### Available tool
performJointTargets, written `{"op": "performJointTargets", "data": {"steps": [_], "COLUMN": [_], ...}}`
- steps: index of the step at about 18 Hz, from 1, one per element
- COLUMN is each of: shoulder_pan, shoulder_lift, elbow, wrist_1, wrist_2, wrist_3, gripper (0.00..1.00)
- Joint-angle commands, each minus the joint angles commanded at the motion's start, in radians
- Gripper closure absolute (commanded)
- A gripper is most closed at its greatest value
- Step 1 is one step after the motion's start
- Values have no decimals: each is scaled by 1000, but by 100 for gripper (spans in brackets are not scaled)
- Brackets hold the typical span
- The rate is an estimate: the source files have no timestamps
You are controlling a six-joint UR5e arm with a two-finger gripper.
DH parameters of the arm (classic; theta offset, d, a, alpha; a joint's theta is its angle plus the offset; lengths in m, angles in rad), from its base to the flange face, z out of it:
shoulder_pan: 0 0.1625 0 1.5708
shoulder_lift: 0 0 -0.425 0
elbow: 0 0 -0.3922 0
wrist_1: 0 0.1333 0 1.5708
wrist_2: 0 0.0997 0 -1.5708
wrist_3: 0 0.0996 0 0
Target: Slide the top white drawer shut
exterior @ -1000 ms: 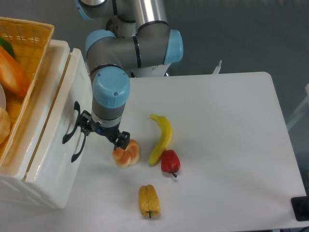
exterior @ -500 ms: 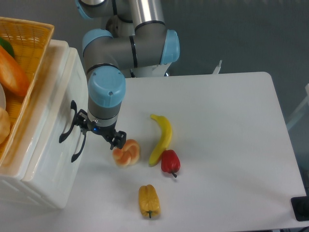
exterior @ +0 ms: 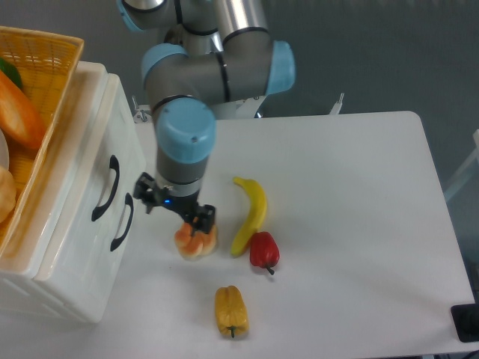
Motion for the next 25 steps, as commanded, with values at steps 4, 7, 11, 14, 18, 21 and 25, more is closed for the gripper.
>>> {"op": "performJointTargets", "data": {"steps": [4, 7, 11, 14, 18, 21, 25], "shoulder_pan": [49, 124, 265, 321, 411, 474, 511], "shoulder_lift": [12, 17, 87, 100, 133, 166, 180], "elbow": [14, 31, 8, 5, -3, -40, -46], "wrist_1": [-1, -5, -15, -17, -40, -67, -100], "wrist_2": [109, 140, 140, 138, 135, 127, 114], "wrist_3": [164, 281, 489, 594, 781, 870, 921], "gripper": [0, 0, 0, 0, 0, 0, 0]}}
